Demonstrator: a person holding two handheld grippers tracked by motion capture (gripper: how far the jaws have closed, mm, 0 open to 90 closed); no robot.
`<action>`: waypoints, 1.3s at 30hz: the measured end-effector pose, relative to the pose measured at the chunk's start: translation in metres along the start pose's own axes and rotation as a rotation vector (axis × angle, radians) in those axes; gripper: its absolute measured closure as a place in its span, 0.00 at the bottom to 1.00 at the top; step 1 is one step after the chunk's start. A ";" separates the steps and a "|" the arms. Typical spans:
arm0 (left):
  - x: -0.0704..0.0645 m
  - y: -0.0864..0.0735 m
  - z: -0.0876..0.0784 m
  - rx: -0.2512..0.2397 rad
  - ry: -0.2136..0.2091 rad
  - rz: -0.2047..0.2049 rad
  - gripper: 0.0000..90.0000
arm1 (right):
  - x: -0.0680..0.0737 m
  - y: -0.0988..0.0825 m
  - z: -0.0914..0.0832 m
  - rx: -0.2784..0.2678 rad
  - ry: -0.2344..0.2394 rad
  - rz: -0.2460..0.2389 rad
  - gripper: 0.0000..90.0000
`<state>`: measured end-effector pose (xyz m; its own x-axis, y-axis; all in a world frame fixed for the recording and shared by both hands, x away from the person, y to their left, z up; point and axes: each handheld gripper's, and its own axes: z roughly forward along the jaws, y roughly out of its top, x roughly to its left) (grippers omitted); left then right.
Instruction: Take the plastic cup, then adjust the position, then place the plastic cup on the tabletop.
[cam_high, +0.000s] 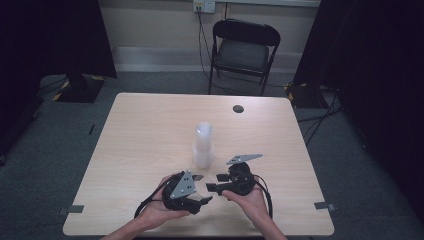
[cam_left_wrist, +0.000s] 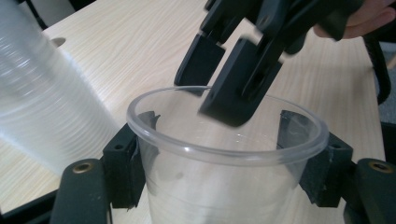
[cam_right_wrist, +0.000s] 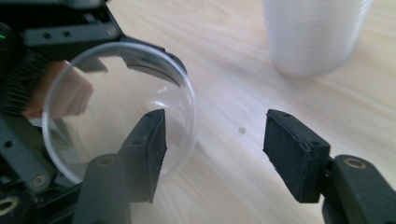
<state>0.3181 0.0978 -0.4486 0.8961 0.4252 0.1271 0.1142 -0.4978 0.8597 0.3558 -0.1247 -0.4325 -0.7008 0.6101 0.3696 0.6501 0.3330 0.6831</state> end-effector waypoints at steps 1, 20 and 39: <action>0.002 0.000 -0.001 0.002 0.008 -0.003 0.33 | -0.001 0.000 -0.002 -0.013 0.004 0.005 0.43; 0.024 -0.004 -0.014 -0.062 0.100 -0.141 0.33 | -0.014 -0.004 -0.030 -0.176 -0.079 0.014 0.42; 0.060 -0.017 -0.032 -0.138 0.250 -0.318 0.33 | -0.030 -0.016 -0.052 -0.196 -0.179 0.035 0.38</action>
<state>0.3566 0.1555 -0.4396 0.6920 0.7199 -0.0539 0.2949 -0.2137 0.9313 0.3513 -0.1857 -0.4223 -0.6047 0.7420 0.2894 0.5913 0.1749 0.7873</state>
